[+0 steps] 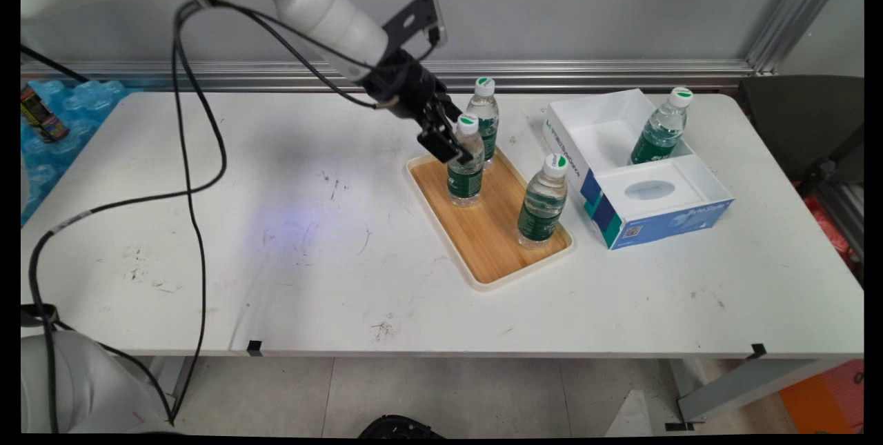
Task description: Pick up the green bottle from the white box, then place the picked object on the tray
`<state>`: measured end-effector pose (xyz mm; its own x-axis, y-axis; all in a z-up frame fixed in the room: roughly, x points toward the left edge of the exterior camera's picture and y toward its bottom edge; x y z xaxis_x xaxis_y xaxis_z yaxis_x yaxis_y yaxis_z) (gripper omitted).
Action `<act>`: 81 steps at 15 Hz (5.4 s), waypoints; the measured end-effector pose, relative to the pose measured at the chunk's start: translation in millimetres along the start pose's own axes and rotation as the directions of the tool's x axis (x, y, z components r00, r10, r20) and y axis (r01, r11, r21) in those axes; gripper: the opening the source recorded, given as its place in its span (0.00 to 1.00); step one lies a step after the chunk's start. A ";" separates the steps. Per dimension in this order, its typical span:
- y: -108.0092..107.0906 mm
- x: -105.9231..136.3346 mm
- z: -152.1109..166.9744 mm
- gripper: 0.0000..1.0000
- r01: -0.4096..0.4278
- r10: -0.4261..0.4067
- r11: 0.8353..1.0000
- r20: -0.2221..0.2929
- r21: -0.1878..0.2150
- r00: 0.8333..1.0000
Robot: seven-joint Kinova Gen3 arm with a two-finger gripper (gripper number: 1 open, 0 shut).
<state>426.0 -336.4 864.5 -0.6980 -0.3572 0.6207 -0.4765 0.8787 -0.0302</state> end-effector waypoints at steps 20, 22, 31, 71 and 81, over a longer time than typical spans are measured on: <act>13.2 157.1 -68.1 1.00 0.020 -0.019 0.999 -0.037 0.030 0.999; 10.3 172.7 -46.6 1.00 0.002 -0.001 0.999 -0.050 0.032 0.999; -12.8 202.3 75.4 1.00 -0.053 0.053 0.999 -0.059 0.014 0.997; -36.0 254.4 192.3 0.00 -0.067 0.068 0.998 -0.178 0.009 0.982; -6.5 265.5 57.7 0.00 -0.087 0.095 0.995 -0.170 0.053 0.981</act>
<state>213.0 -455.2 984.3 -0.6387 -0.2130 0.7394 -0.4417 0.8883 -0.1256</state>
